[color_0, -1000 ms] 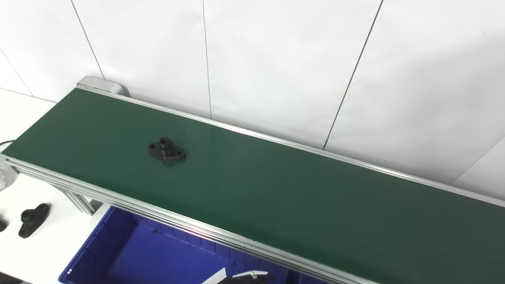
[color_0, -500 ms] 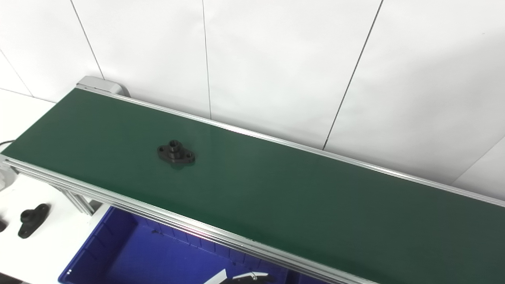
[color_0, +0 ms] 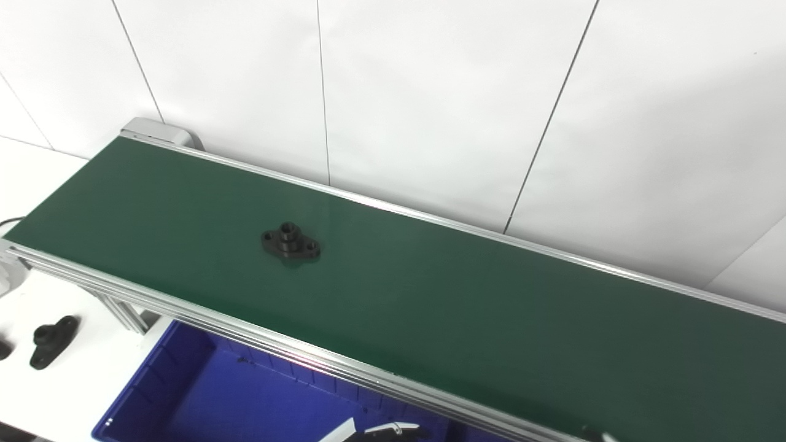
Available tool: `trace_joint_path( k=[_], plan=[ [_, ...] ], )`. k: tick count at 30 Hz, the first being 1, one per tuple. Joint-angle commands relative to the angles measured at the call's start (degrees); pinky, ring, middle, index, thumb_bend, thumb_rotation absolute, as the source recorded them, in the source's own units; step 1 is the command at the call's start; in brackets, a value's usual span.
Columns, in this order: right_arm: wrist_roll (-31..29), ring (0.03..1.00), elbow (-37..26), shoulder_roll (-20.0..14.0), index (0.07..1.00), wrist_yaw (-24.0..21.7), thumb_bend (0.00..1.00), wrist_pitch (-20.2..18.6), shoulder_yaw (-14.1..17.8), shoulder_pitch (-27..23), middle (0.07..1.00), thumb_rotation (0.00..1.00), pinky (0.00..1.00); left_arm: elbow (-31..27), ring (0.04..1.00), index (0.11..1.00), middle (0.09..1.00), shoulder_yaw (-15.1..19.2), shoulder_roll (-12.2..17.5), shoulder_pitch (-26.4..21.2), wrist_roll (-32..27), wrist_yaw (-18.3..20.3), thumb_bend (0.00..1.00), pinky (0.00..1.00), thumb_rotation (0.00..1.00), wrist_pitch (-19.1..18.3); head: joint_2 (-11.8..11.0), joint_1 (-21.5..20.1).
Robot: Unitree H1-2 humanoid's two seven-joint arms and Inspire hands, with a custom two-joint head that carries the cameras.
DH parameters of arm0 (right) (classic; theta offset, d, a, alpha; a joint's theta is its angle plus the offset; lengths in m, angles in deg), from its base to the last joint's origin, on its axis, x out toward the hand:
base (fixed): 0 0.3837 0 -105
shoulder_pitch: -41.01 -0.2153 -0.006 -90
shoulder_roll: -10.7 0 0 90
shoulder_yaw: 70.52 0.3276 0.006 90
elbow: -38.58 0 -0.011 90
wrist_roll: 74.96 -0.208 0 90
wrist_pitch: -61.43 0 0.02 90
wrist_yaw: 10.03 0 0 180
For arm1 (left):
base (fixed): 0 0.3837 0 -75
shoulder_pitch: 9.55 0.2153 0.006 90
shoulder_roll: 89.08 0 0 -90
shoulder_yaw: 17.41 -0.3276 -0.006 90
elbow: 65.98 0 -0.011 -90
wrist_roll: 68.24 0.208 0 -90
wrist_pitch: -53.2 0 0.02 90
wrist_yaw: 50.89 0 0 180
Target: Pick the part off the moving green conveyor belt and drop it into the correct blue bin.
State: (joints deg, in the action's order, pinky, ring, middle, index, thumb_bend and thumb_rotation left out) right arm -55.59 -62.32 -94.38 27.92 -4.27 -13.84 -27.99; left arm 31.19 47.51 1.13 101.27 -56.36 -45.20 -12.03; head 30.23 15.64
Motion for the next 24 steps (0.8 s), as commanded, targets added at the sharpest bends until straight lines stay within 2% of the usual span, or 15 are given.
trace_joint_path(
  k=[1, 5, 9, 17, 24],
  plan=[
    [0.8, 0.560, -3.1, 0.8, 0.766, -2.4, 0.89, 2.6, 2.9, 0.2, 0.638, 0.44, 0.49, -0.4, 0.853, 0.842, 0.892, -0.5, -0.1, -0.5, 0.6, -1.1, 0.85, 0.76, 0.32, 2.2, -0.1, 0.0],
    [0.5, 0.500, -5.1, 1.9, 0.762, -5.8, 0.89, 2.6, 6.4, -0.5, 0.647, 0.43, 0.39, -0.1, 0.854, 0.845, 0.893, -1.0, -0.1, -1.0, 0.6, -1.6, 0.85, 0.76, 0.32, 2.1, 0.1, -0.1],
    [-2.1, 0.481, -7.3, 3.7, 0.780, -10.7, 0.89, 2.6, 9.7, -1.4, 0.675, 0.42, 0.35, -0.1, 0.856, 0.845, 0.893, -1.1, -0.2, -1.2, 0.9, -1.6, 0.85, 0.76, 0.32, 2.2, 0.2, 0.0],
    [-0.7, 0.475, -9.5, 8.1, 0.806, -18.9, 0.86, 2.3, 16.3, -2.7, 0.684, 0.44, 0.36, -0.2, 0.849, 0.843, 0.891, -1.2, -0.1, -1.3, 0.9, -1.9, 0.85, 0.75, 0.32, 2.1, 0.4, -0.3],
    [0.2, 0.500, -9.4, 10.8, 0.826, -24.8, 0.79, 1.4, 20.0, -5.3, 0.720, 0.42, 0.38, -0.1, 0.859, 0.846, 0.896, -1.4, 0.4, -1.6, 0.5, -1.6, 0.84, 0.76, 0.30, 2.2, 0.9, -1.3]
  ],
)
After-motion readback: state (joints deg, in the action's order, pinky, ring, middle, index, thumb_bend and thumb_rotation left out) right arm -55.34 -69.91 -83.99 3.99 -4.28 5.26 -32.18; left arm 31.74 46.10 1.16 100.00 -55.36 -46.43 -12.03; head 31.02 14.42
